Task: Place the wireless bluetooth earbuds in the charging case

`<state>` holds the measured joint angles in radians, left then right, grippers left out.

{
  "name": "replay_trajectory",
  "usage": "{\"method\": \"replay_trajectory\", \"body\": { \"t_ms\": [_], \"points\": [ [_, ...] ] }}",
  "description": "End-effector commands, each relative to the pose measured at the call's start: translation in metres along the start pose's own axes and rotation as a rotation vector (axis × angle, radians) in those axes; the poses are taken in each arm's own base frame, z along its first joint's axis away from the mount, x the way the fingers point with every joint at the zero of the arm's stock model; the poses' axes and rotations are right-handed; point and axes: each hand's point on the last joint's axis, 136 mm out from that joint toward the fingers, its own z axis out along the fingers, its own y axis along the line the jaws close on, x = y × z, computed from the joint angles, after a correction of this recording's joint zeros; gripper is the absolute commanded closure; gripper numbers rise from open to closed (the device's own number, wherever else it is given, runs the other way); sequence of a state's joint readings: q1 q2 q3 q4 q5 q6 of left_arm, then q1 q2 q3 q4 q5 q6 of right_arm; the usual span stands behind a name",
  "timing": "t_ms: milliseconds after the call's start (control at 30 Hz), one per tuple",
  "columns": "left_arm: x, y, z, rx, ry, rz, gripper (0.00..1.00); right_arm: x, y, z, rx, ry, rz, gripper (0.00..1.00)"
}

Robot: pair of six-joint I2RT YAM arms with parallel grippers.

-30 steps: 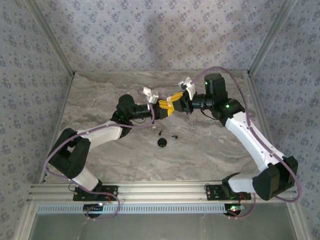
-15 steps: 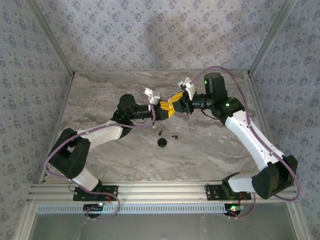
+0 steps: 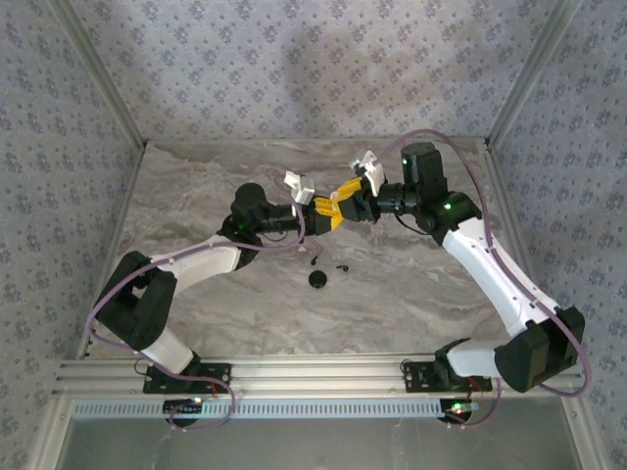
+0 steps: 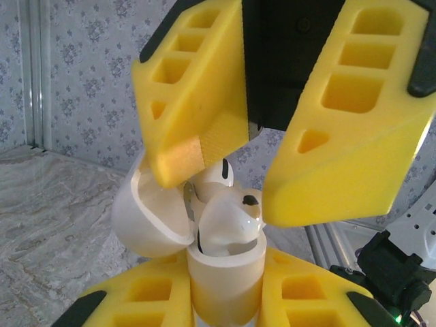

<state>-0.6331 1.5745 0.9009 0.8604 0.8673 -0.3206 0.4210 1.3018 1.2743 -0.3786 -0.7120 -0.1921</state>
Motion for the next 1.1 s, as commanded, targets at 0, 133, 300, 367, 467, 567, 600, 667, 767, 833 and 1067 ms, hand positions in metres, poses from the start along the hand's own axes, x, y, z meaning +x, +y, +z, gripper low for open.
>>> {"method": "replay_trajectory", "body": {
  "t_ms": [0,133,300,367,467,567,600,667,767,833,1067],
  "points": [
    [-0.036,-0.026,0.003,0.075,-0.074,0.149,0.8,0.0,-0.007,-0.007,0.057,0.002,0.009,0.61],
    [-0.031,-0.018,0.003,0.038,-0.065,0.146,0.8,-0.014,-0.002,-0.015,0.057,-0.043,0.006,0.55],
    [-0.024,-0.012,0.002,0.008,-0.047,0.155,0.8,-0.026,0.006,-0.028,0.072,-0.084,0.009,0.52],
    [-0.021,-0.01,0.001,0.001,-0.04,0.155,0.8,-0.027,0.008,-0.034,0.088,-0.092,0.017,0.51],
    [-0.02,-0.009,0.001,-0.007,-0.034,0.159,0.8,-0.021,0.004,-0.04,0.144,-0.082,0.045,0.48],
    [-0.019,-0.008,0.0,-0.009,-0.032,0.163,0.8,-0.009,-0.005,-0.046,0.224,-0.056,0.088,0.38],
    [-0.019,-0.009,0.0,-0.009,-0.031,0.164,0.81,-0.004,-0.008,-0.047,0.251,-0.051,0.105,0.36],
    [-0.019,-0.009,0.0,-0.009,-0.03,0.166,0.8,0.011,-0.013,-0.047,0.281,-0.031,0.143,0.31],
    [-0.019,-0.009,0.0,-0.009,-0.029,0.169,0.8,0.02,-0.016,-0.045,0.293,-0.011,0.187,0.23],
    [-0.019,-0.009,0.0,-0.009,-0.028,0.169,0.8,0.024,-0.016,-0.042,0.28,-0.002,0.209,0.21],
    [-0.019,-0.009,0.0,-0.009,-0.028,0.17,0.8,0.021,-0.014,-0.033,0.23,-0.012,0.23,0.16]
  ]
}}
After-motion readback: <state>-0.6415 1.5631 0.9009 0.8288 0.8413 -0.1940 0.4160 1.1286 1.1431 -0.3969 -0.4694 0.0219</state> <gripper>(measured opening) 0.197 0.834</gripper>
